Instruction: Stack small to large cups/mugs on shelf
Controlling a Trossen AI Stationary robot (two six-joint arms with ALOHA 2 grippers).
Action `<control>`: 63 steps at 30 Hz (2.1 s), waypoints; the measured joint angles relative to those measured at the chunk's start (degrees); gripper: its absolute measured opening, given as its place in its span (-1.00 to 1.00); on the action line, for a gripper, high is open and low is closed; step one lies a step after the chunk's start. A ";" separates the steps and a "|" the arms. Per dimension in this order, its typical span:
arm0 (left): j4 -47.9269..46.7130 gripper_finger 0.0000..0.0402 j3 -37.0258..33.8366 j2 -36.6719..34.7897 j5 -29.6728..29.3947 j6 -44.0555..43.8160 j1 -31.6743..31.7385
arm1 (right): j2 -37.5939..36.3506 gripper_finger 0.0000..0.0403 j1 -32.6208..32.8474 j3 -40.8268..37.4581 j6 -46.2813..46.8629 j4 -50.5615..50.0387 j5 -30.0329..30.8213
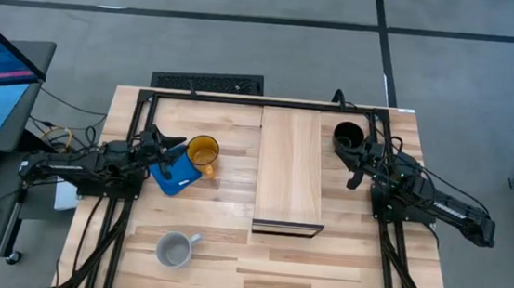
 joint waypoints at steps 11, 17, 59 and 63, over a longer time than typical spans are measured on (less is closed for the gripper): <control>0.00 -0.29 -0.01 0.00 0.01 0.00 -0.01 | 0.00 -0.83 0.01 0.00 -0.02 0.00 0.00; 0.00 -0.29 -0.01 0.00 0.01 0.00 0.00 | 0.00 -0.83 0.01 -0.02 0.00 0.00 0.01; -25.71 -0.29 36.09 31.80 8.89 11.97 0.01 | 0.00 -0.83 0.02 0.00 -0.46 0.00 0.01; -37.15 -0.29 44.58 36.95 3.57 14.40 0.01 | 0.00 -0.83 0.01 0.00 -0.48 0.02 0.02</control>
